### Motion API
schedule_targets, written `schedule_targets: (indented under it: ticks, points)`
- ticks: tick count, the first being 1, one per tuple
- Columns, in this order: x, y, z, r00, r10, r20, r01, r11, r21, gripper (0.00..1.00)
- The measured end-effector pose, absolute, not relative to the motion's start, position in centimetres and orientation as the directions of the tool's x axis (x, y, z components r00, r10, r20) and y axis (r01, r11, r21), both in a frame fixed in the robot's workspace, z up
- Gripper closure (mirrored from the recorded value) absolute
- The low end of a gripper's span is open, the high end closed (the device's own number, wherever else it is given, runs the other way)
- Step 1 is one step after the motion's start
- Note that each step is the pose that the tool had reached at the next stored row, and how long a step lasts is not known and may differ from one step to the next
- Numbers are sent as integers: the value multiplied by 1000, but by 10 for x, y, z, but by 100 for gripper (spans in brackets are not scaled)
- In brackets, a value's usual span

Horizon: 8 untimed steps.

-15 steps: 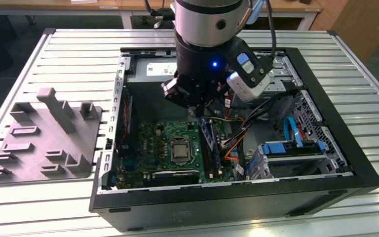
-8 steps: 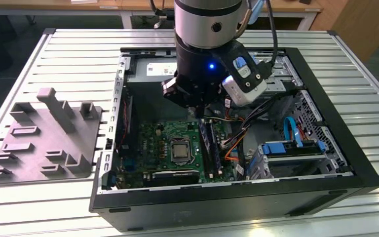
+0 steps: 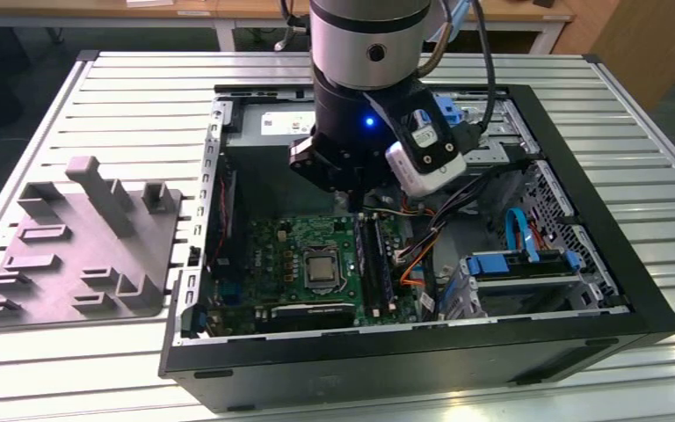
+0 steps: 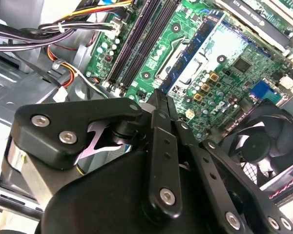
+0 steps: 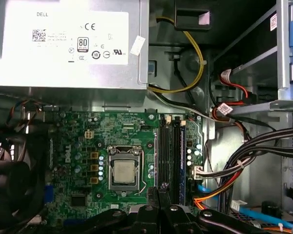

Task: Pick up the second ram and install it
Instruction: 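Insert the second ram into the second slot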

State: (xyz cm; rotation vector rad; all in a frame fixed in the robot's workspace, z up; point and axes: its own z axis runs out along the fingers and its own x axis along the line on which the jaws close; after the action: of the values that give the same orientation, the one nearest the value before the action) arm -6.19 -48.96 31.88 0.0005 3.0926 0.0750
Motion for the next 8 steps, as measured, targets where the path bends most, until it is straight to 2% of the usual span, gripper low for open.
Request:
schedule_targets:
  ticks: [8]
  points:
    - [-61,-490,314,-999,-21,-48,-24,999,49,89]
